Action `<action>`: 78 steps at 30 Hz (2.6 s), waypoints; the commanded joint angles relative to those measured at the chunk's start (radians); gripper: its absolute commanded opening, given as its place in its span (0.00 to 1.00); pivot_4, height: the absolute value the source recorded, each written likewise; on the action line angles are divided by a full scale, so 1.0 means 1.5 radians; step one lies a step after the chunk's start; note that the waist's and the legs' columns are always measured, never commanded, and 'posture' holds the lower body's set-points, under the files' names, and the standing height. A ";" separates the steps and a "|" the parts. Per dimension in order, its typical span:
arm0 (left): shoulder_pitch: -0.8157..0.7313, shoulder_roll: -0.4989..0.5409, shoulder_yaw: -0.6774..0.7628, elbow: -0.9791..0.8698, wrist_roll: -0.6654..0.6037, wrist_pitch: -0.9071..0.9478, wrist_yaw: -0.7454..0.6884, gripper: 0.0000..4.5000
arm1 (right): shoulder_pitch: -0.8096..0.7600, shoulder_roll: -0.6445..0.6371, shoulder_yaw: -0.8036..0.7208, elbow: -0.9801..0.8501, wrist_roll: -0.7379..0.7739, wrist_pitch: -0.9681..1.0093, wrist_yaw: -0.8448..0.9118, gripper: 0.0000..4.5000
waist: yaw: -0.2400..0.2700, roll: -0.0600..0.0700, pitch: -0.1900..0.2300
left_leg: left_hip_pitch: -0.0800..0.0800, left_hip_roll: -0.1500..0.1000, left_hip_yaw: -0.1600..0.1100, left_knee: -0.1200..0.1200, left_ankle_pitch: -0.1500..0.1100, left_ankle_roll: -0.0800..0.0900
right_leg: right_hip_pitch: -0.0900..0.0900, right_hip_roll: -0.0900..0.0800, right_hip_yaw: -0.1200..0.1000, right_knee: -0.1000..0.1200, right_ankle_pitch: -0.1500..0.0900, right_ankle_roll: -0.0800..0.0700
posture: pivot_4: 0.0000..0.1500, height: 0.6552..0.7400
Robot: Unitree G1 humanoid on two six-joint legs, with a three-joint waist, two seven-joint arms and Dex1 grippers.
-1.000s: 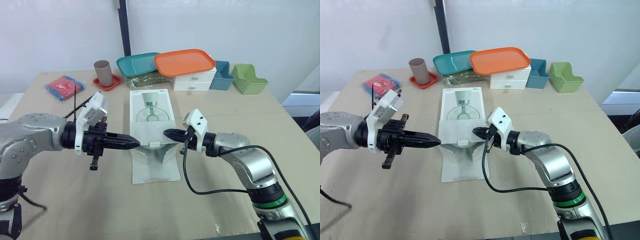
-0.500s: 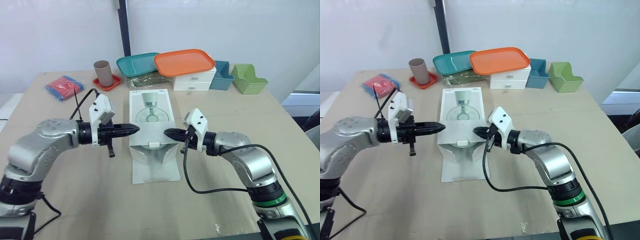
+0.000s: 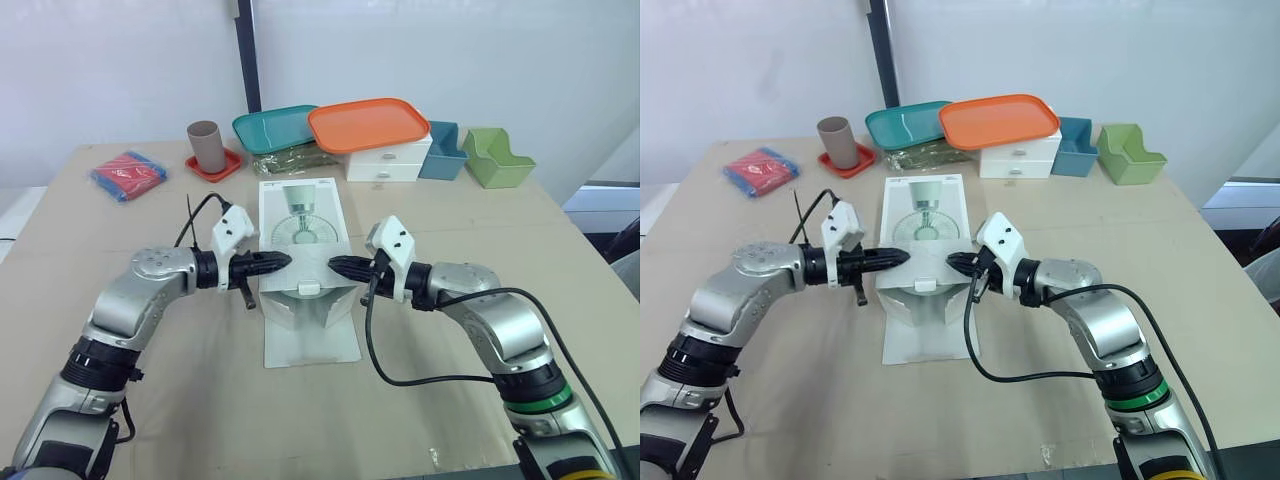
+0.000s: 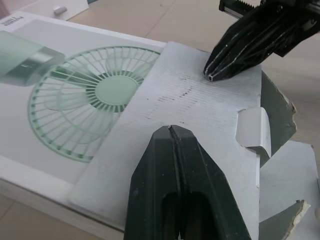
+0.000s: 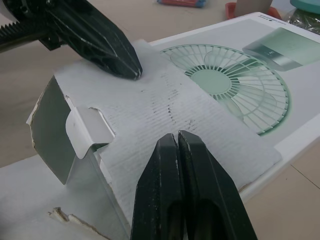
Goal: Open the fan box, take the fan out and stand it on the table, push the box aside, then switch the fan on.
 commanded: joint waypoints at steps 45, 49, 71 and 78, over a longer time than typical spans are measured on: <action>-0.023 -0.023 -0.009 0.024 0.053 0.015 -0.039 0.00 | 0.069 -0.195 -0.002 -0.220 0.046 0.218 0.019 0.02 | 0.002 -0.001 -0.001 | 0.001 0.000 0.000 0.001 -0.001 0.002 | 0.001 0.000 0.000 0.000 0.000 0.001 | 1.00 1.00; -0.024 -0.024 -0.010 0.024 0.054 0.016 -0.041 0.00 | 0.080 -0.200 0.000 -0.153 -0.002 0.159 0.005 0.02 | 0.002 -0.001 -0.001 | 0.001 0.000 0.001 0.001 -0.001 0.002 | 0.001 0.000 0.000 0.000 0.000 0.001 | 1.00 1.00; -0.024 -0.032 -0.015 0.012 0.056 0.022 -0.038 0.00 | 0.016 -0.055 0.019 -0.030 -0.070 0.049 -0.035 0.02 | 0.001 -0.001 -0.001 | 0.001 0.000 0.002 0.001 -0.001 0.001 | 0.001 0.000 0.002 0.000 0.000 0.001 | 1.00 1.00; -0.021 -0.038 -0.016 0.006 0.058 0.021 -0.032 0.00 | 0.020 -0.057 0.020 -0.036 -0.076 0.049 -0.030 0.02 | 0.000 -0.001 -0.001 | 0.001 0.000 0.002 0.001 -0.001 0.001 | 0.001 0.000 0.002 0.000 0.000 0.001 | 1.00 1.00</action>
